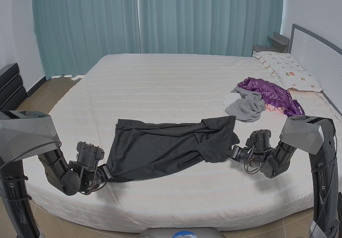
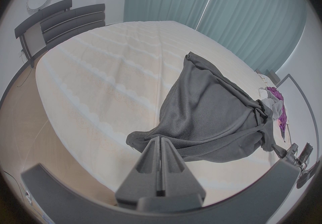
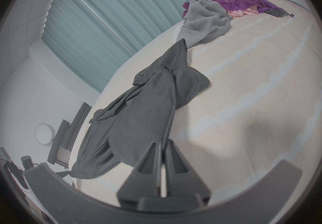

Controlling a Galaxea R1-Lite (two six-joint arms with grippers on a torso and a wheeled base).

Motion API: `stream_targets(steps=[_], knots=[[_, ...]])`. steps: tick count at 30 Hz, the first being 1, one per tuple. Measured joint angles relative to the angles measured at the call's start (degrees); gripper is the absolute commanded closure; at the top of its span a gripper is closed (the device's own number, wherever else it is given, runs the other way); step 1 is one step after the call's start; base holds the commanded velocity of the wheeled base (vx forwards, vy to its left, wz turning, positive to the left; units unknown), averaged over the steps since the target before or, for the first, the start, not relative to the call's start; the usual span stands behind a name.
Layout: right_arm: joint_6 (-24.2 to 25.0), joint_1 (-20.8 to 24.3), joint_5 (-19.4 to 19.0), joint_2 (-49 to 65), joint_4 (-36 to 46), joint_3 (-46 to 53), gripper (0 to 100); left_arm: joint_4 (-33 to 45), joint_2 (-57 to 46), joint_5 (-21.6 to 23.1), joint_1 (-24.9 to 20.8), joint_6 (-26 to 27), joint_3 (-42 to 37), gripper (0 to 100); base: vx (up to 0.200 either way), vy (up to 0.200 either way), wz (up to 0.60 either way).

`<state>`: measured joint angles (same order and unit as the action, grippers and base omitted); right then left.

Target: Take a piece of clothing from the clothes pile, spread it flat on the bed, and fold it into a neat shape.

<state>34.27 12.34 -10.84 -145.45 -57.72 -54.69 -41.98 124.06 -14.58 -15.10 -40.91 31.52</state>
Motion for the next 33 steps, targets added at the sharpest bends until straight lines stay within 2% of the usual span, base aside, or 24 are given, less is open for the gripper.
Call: stream_targets(steps=[13, 23, 33], knots=[[3.8, -0.7, -0.9, 10.7, -1.8, 13.7, 100, 0.4, -2.0, -0.1, -0.1, 1.3, -1.2, 100, 0.0, 0.0, 0.0], [4.2, -1.7, -2.7, 23.0, -3.5, 30.1, 100, 0.5, -6.6, -0.5, -0.1, 6.6, -4.7, 100, 0.0, 0.0, 0.0], [2.9, -2.0, -4.1, 31.9, -3.3, 43.1, 100, 0.6, -10.4, -3.2, -0.5, 14.2, -10.6, 100, 0.0, 0.0, 0.0]])
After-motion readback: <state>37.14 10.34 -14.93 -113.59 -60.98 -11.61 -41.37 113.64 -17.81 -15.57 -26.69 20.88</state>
